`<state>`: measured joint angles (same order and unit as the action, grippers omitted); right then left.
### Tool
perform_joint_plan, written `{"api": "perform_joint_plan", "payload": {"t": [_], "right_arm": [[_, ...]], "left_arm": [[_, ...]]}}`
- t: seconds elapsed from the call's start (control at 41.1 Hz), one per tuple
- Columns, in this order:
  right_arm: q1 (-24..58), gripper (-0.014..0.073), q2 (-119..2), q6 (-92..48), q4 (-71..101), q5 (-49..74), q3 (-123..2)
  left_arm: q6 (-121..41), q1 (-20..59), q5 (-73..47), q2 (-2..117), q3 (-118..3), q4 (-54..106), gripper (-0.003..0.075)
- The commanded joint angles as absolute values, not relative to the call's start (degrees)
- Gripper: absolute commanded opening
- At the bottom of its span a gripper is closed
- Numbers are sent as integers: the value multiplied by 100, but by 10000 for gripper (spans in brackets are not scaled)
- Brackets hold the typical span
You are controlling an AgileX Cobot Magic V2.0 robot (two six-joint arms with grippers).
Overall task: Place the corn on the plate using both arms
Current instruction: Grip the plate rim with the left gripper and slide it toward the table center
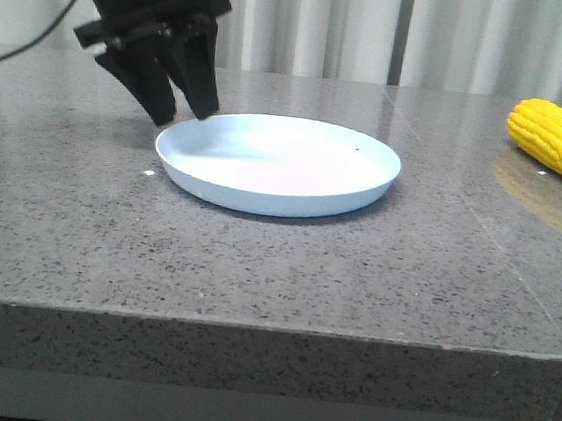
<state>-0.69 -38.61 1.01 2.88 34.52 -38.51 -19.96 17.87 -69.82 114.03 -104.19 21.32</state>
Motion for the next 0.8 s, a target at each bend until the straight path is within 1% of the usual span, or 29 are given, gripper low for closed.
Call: {"api": "perform_joint_plan", "payload": {"t": [0.0, 0.17, 0.316, 0.414, 0.584, 0.779], "right_arm": [[-103, 655, -3890, 35, 278, 3073, -3989], [-103, 655, -3890, 35, 278, 3073, -3989], [-103, 655, -3890, 35, 278, 3073, -3989], [-103, 655, -3890, 35, 278, 3073, -3989], [-103, 655, -3890, 35, 278, 3073, -3989], [-103, 655, -3890, 35, 278, 3073, -3989]], "left_arm": [[-1722, 1883, -7150, 10774, -10762, 1938, 428], [-1279, 2269, -7273, 10146, -10706, 861, 428], [-847, 2754, -6991, 9404, -10170, 0, 428], [-517, 3110, -6714, 8831, -9604, -476, 428], [-212, 3377, -6154, 7876, -8588, -590, 428], [48, 3399, -5490, 6767, -7435, -590, 428]]}}
